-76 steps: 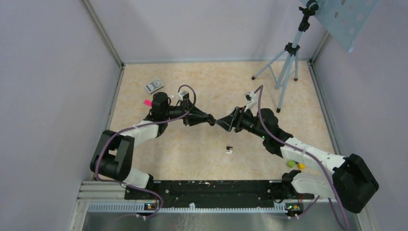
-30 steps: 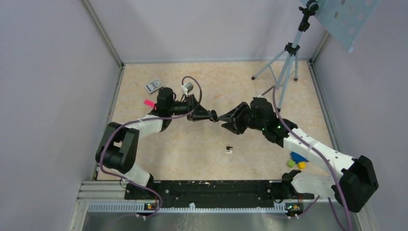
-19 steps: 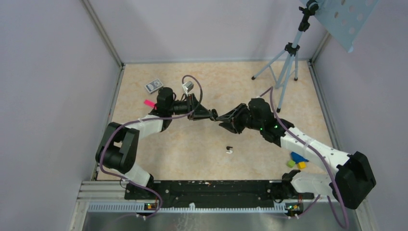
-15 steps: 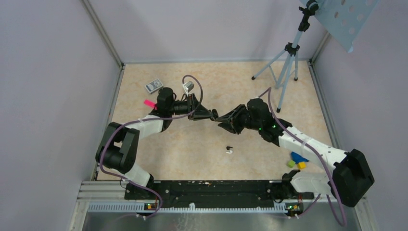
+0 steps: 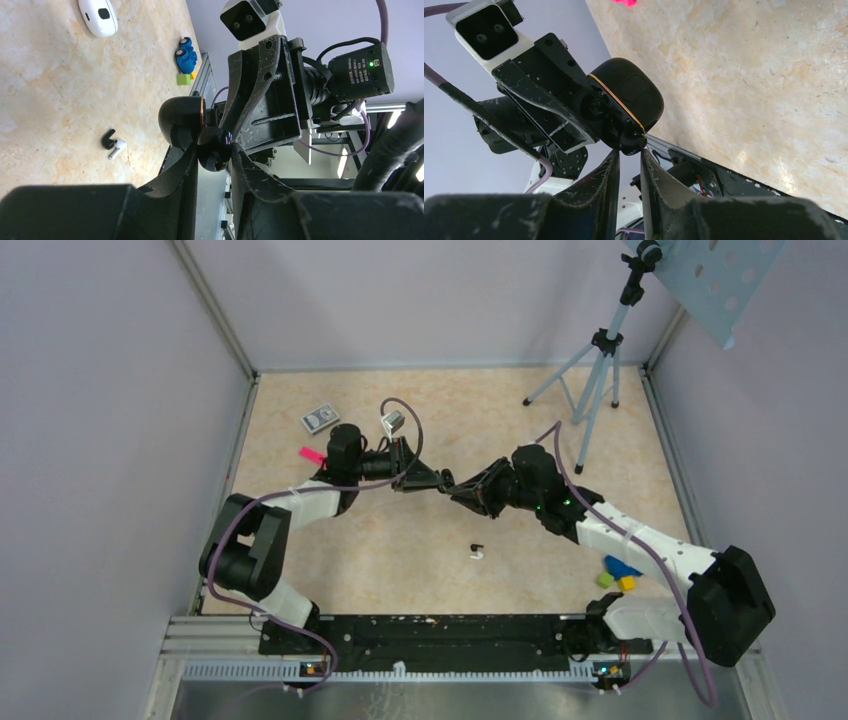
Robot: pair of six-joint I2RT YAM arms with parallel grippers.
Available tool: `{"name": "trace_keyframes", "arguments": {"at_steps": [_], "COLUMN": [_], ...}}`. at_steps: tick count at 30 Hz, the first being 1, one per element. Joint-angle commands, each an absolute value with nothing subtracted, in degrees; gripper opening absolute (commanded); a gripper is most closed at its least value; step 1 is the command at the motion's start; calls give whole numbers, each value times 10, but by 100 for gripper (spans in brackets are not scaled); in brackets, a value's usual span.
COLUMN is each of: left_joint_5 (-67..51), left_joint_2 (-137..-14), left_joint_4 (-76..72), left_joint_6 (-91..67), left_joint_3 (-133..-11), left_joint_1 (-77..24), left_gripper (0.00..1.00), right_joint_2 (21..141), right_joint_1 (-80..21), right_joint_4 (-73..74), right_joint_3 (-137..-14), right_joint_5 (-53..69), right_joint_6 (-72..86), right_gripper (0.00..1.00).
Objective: Insert the wireless bluetooth earbuds into the charging case
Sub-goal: Adjust the left earbud in the left side groove of the charging case.
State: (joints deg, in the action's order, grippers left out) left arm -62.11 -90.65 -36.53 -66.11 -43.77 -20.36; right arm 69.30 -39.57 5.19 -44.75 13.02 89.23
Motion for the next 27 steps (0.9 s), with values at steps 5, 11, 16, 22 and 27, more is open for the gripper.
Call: {"name": "trace_keyframes", "arguments": {"at_steps": [5, 11, 16, 22, 27], "left_joint_5": [-632, -635, -635, -640, -644], "left_joint_2": [-910, -906, -905, -906, -907], "left_joint_4": [-402, -403, -403, -403, -402], "left_joint_6": [-662, -662, -662, -663, -661], "left_joint_3": [-422, -418, -420, -422, -421], "left_joint_1": [-206, -206, -206, -207, -207], "left_gripper": [0, 0, 0, 0, 0], "right_joint_2": [681, 683, 687, 691, 693], "right_joint_1": [-389, -389, -389, -389, -388], "right_joint_4": [38, 45, 50, 58, 62], "right_joint_3": [-440, -441, -446, -455, -456], "right_joint_5": [129, 127, 126, 124, 123], "right_joint_6": [895, 887, 879, 864, 857], "right_gripper": [17, 18, 21, 21, 20]}}
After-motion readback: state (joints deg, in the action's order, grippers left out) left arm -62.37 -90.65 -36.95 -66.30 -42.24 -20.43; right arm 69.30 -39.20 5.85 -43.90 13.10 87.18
